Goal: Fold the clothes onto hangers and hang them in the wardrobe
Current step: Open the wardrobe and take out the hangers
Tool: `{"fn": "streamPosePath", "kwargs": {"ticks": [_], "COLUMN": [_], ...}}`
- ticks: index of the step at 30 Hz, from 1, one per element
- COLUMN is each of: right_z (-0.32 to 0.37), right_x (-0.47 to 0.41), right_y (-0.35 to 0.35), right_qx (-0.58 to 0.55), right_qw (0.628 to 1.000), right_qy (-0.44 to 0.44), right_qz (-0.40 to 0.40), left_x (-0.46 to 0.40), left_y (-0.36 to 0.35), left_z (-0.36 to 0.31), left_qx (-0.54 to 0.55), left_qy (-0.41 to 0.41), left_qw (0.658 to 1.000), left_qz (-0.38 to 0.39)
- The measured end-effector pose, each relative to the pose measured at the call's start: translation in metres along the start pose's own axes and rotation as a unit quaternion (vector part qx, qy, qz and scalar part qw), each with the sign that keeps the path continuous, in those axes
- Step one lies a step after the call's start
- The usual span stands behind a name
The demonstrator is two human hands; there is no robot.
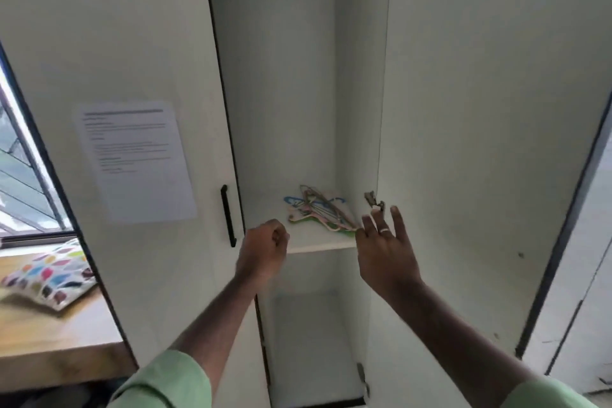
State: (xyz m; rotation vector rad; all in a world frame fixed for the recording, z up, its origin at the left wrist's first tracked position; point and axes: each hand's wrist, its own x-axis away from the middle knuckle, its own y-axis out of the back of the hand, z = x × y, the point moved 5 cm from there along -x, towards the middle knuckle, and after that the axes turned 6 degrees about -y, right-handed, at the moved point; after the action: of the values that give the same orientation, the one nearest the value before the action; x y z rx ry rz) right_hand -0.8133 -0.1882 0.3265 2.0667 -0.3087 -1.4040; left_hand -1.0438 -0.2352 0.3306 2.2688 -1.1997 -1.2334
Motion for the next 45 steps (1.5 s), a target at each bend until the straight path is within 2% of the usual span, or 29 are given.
{"fn": "streamPosePath", "kwargs": {"ticks": [6,13,17,21,28,32,35,41,43,45], "right_z": [0.081,0.111,0.111,0.114,0.134,0.152,0.173,0.213,0.222,0.233], "right_x": [-0.045,-0.06,-0.063,-0.07,-0.073,-0.069,-0.064,-0.052,-0.049,-0.044], "right_y": [-0.023,-0.034,-0.041,-0.048,-0.057,-0.06,-0.058,-0.041,-0.033,-0.028], "right_qx": [-0.035,-0.052,-0.04,-0.043,-0.104,-0.141,-0.167,-0.232,-0.262,-0.281], "right_qw": [0.998,0.996,0.994,0.991,0.982,0.975,0.968,0.947,0.939,0.932], "right_qy": [0.009,0.009,0.01,0.018,0.069,0.1,0.137,0.197,0.205,0.217], "right_qz": [0.049,0.076,0.103,0.126,0.144,0.137,0.131,0.103,0.087,0.074], "left_x": [-0.043,-0.083,-0.089,-0.088,-0.05,-0.007,0.023,0.077,0.097,0.112], "left_y": [0.058,0.055,0.049,0.05,0.062,0.077,0.09,0.127,0.141,0.153], "left_z": [0.086,0.138,0.142,0.142,0.12,0.096,0.084,0.079,0.078,0.073], "left_qx": [0.09,0.17,0.135,0.121,0.046,0.048,-0.016,-0.128,-0.201,-0.358], "left_qy": [0.096,0.216,0.195,0.184,0.146,0.133,0.131,0.205,0.165,0.095], "left_qw": [0.983,0.955,0.967,0.969,0.971,0.961,0.955,0.917,0.904,0.872], "left_qz": [-0.131,-0.111,-0.091,-0.11,-0.185,-0.239,-0.265,-0.318,-0.34,-0.319]}}
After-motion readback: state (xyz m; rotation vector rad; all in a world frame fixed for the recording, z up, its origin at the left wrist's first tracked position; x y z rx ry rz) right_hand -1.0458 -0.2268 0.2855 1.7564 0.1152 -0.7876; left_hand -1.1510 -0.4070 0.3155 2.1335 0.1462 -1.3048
